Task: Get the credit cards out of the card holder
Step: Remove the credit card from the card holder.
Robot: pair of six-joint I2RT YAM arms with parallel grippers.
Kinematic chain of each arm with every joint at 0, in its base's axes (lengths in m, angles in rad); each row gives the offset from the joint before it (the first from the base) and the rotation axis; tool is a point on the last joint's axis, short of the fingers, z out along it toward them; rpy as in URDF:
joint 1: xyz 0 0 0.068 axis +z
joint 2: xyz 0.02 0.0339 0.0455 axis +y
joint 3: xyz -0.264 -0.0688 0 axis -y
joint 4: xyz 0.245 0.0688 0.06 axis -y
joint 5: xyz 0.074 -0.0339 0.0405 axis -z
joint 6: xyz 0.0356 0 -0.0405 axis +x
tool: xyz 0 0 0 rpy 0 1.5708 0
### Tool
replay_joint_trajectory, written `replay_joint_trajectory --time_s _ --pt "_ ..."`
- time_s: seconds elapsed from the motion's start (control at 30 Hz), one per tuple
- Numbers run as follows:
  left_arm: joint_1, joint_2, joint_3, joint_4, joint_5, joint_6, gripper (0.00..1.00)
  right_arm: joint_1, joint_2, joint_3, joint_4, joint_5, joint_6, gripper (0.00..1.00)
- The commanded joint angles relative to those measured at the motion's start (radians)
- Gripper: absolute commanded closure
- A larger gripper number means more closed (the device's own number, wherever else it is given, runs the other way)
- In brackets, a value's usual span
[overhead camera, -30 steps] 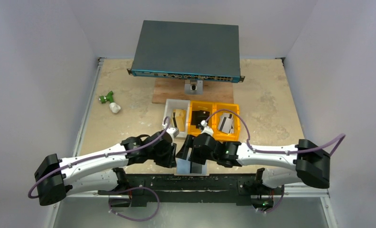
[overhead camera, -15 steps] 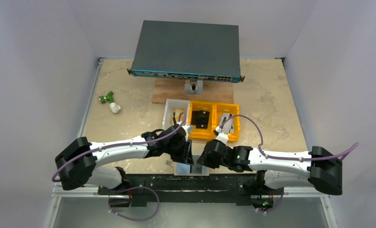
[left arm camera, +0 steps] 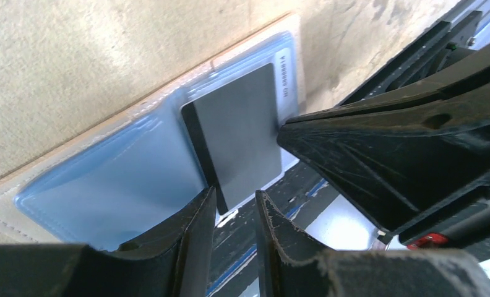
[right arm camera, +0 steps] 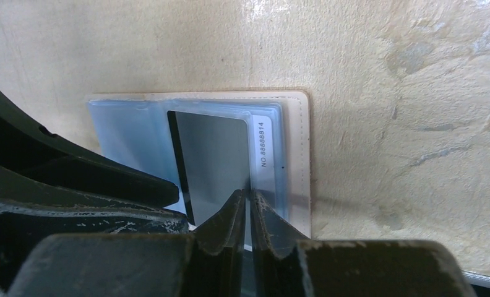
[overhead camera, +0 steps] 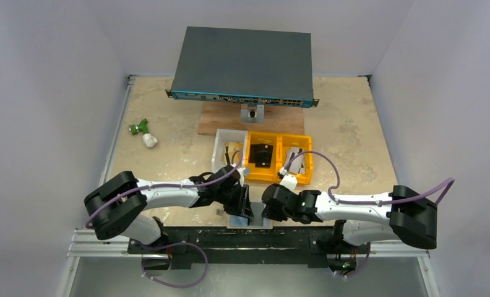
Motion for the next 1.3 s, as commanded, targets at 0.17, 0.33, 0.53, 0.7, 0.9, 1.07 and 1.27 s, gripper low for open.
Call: replay_joint_trajectory --time_s 0.17,0.33,0.53,0.7,0.9,1.07,1.27 --pt "0.017 0.023 -0.055 0.095 0.010 -0.010 0.71 0.005 0.035 0.033 -0.008 0.028 -0.015 0.95" --pt "0.023 0.046 -0.060 0.112 0.014 -0.011 0.71 0.005 0.054 0.046 -0.024 0.025 -0.020 0.97" --pt "0.033 0.046 -0.077 0.107 0.005 -0.007 0.71 0.005 0.059 0.043 -0.035 0.025 -0.014 1.00" --pt "0.039 0.039 -0.092 0.149 0.037 -0.027 0.72 0.005 0.094 0.061 -0.033 0.032 -0.024 1.00" --pt "0.047 -0.001 -0.099 0.165 0.075 -0.062 0.76 0.005 0.130 0.062 -0.015 -0.001 -0.022 1.00" --pt "0.067 -0.046 -0.109 0.168 0.104 -0.081 0.84 0.005 0.105 0.043 -0.026 0.010 -0.016 1.00" --pt "0.081 -0.054 -0.108 0.177 0.135 -0.100 0.95 0.005 0.107 0.029 -0.022 0.004 -0.008 1.00"
